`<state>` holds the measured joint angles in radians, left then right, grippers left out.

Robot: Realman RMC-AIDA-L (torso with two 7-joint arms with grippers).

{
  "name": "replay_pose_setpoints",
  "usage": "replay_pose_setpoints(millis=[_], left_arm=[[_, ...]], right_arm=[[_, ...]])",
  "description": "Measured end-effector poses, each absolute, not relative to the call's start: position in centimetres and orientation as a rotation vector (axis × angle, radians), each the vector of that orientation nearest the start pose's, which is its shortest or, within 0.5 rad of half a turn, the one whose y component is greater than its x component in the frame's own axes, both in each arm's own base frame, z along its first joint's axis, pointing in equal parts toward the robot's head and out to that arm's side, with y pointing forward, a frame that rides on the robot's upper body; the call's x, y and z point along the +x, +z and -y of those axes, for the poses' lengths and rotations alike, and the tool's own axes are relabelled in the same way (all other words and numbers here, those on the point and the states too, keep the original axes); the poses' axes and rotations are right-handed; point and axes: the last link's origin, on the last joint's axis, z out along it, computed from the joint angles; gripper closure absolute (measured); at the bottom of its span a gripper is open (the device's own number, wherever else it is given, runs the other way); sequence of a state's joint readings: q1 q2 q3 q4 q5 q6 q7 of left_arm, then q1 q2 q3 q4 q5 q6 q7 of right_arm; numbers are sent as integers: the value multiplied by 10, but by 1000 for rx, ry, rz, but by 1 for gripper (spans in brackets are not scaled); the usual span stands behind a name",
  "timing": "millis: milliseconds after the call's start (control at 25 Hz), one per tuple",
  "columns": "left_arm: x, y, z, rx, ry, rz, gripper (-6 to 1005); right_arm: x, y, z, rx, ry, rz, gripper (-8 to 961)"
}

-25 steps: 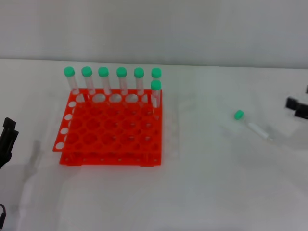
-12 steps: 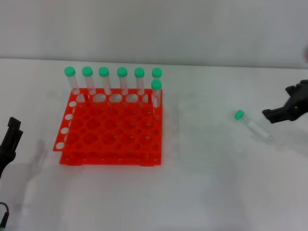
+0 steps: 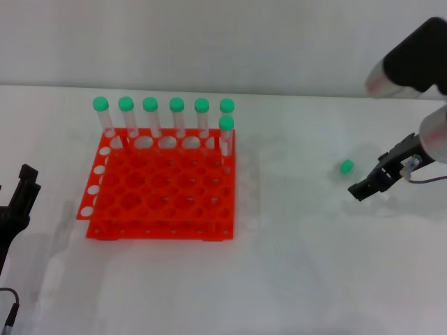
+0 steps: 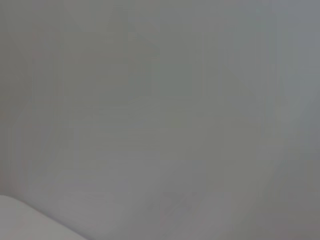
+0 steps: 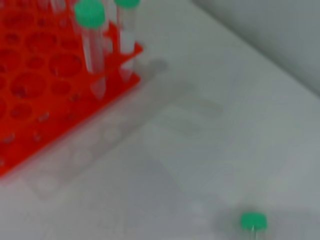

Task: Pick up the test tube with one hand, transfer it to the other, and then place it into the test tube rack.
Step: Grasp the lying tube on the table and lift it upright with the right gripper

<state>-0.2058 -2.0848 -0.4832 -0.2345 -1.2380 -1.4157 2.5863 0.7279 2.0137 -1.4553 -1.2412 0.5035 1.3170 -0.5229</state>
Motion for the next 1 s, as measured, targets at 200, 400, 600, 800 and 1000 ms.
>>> replay_pose_setpoints(millis=[200, 400, 600, 800, 1000], left_arm=[[-355, -13, -244, -1316, -1097, 919, 126], [-355, -13, -244, -1317, -1098, 918, 127], [-354, -13, -245, -1318, -1099, 917, 128], [-353, -13, -247, -1321, -1104, 914, 128], [-352, -13, -248, -1323, -1105, 913, 129]], right_arm=[[161, -7, -424, -2425, -560, -724, 172], [168, -15, -435, -2391, -645, -745, 188], [179, -20, -435, -2384, -690, -782, 203], [187, -22, -433, -2381, -716, -815, 219], [190, -23, -432, -2384, -726, -823, 235]])
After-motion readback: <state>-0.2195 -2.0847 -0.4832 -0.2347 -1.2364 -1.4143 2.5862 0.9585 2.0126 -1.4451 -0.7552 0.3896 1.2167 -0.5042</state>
